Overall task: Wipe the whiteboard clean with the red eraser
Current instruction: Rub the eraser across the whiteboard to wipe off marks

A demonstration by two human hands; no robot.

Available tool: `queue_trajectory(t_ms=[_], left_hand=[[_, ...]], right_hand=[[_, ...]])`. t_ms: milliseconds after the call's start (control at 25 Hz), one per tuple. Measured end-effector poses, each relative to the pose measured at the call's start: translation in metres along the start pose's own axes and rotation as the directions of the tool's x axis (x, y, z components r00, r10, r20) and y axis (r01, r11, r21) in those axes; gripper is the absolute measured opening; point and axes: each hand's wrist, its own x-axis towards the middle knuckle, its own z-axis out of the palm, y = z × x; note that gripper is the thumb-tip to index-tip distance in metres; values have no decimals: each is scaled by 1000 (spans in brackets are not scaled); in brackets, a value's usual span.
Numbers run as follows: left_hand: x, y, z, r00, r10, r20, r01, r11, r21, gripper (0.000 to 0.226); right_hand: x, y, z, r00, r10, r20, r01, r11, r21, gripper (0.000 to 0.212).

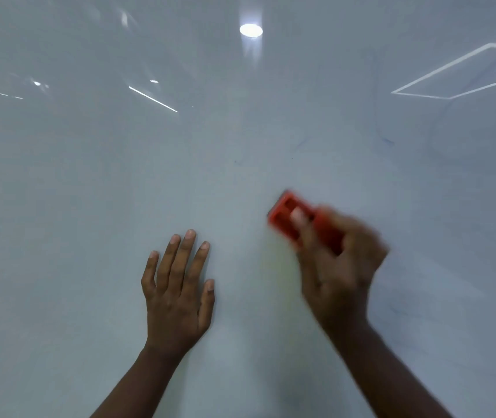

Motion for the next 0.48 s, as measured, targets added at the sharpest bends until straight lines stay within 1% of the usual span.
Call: queue_trajectory(t_ms=[80, 120, 200, 280, 320, 360, 400, 440, 480], left_hand=[[6, 7, -4, 998, -58, -18, 58, 998, -27, 49], [11, 11, -7, 994, -104, -29, 102, 994, -45, 46], [30, 12, -13, 985, -166, -39, 163, 984, -74, 42], [53, 1, -18, 989, -135, -52, 132, 989, -60, 43], [64, -10, -20, 992, -106, -62, 104, 994, -32, 46], [73, -22, -21, 994, -84, -71, 85, 996, -1, 49], [81, -31, -21, 995, -75, -68, 77, 997, 23, 53], [84, -37, -20, 996, -78, -50, 80, 996, 38, 56], [84, -40, -18, 996, -83, -30, 85, 995, 47, 58]], right_hand=[[-61, -15, -1, 973, -181, 145, 184, 983, -3, 57], [-87, -19, -1, 958, -219, 185, 222, 975, 6, 60], [-114, -19, -4, 944, -243, 222, 238, 970, 48, 61], [-99, -11, -7, 922, -315, 225, 310, 949, 61, 61], [-82, -4, -9, 930, -309, 197, 304, 951, 57, 58], [-60, 6, -10, 964, -231, 131, 226, 973, 49, 52], [-36, 19, -12, 993, -112, 44, 111, 994, 24, 46], [-14, 32, -13, 999, 3, -34, -3, 1000, -10, 43], [4, 43, -15, 991, 100, -94, -103, 994, -36, 41]])
